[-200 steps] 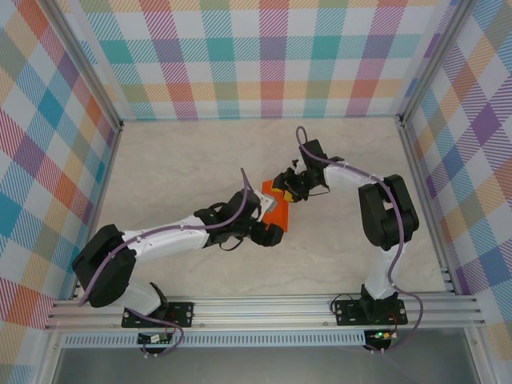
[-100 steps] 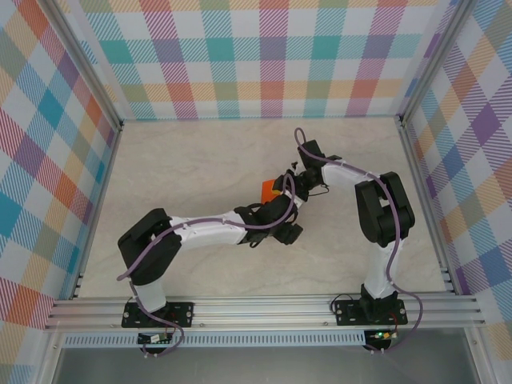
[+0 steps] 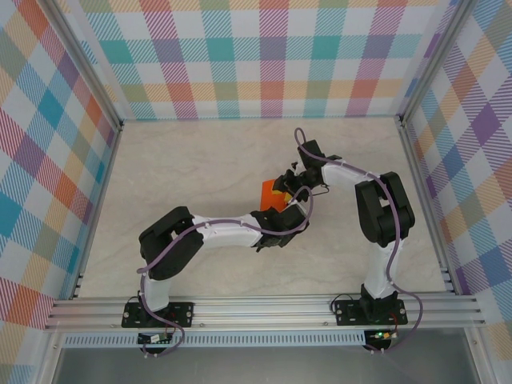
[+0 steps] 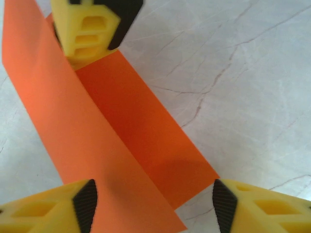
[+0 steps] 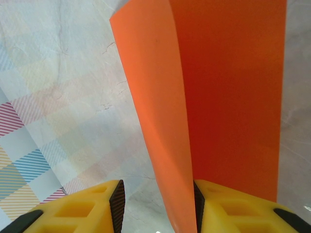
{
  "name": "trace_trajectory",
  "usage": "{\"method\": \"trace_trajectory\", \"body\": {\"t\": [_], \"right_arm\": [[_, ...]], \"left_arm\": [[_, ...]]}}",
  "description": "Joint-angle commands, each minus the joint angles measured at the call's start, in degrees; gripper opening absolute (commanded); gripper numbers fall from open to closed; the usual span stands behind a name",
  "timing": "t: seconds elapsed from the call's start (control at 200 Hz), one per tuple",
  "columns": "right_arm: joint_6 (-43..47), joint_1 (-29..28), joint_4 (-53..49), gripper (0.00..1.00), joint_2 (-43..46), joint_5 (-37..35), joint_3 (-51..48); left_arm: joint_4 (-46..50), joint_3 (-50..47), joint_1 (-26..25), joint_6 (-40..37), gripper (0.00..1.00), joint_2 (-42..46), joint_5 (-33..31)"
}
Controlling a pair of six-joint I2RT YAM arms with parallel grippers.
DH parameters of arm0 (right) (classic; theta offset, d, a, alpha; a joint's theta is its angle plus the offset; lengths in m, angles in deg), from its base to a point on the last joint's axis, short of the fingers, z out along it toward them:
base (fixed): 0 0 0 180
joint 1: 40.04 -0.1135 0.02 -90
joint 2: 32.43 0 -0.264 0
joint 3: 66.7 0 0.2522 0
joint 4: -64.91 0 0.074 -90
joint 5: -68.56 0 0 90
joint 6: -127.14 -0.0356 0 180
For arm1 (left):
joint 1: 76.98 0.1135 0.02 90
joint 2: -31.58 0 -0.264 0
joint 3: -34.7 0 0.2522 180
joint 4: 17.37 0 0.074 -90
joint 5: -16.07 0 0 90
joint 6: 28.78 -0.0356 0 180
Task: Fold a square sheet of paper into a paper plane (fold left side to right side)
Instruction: Fold the triangle a second time at the center of the table.
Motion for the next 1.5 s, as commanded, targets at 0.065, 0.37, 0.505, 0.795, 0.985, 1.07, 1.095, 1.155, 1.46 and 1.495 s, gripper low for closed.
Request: {"method": "trace_trajectory", "body": {"t": [0.065, 0.37, 0.505, 0.795, 0.985, 1.07, 1.095, 1.155, 1.46, 1.495], "right_arm": [[1.07, 0.29, -1.69, 0.41, -0.63, 0.94, 1.52], [2.22, 0.29, -2.97, 0.41, -0.92, 0.15, 2.00], [2.65, 0.29, -3.09, 0.41, -0.68, 0.14, 2.21], [3.80, 1.07, -1.06, 0.56, 4.99, -1.62, 1.44], [4.56, 5.44, -1.09, 0.69, 13.90, -2.49, -2.77], [6.01, 7.94, -2.61, 0.71, 18.22, -3.15, -5.83], [6.61, 8.49, -3.22, 0.71, 19.48, -3.38, -6.90], [7.93, 10.04, -4.00, 0.62, 22.34, -3.81, -9.82], [6.78, 8.52, 6.30, 0.24, 26.44, 2.86, -25.78], [6.31, 7.32, 6.93, 0.21, 25.45, 2.87, -25.99]], "left_arm": [[0.28, -0.34, -0.96, -1.14, 0.47, 1.96, -3.29], [0.05, -1.48, -1.04, -1.69, 0.17, 4.51, -1.19], [0.12, -1.75, -1.17, -1.56, 0.08, 5.53, -0.82], [0.63, -1.89, -1.04, 0.05, 0.00, 5.67, 1.04], [0.04, -4.03, 0.55, 3.44, 0.00, 7.60, 5.91], [-2.35, -5.14, 1.85, 4.74, 0.00, 9.01, 8.17], [-2.53, -5.38, 2.38, 4.93, 0.00, 9.32, 9.10], [-2.88, -5.86, 3.48, 5.41, 0.00, 10.10, 11.04], [-6.04, -7.96, 9.94, 9.42, 0.00, 11.46, 22.16], [-6.39, -8.15, 10.66, 9.86, 0.00, 11.58, 23.34]]}}
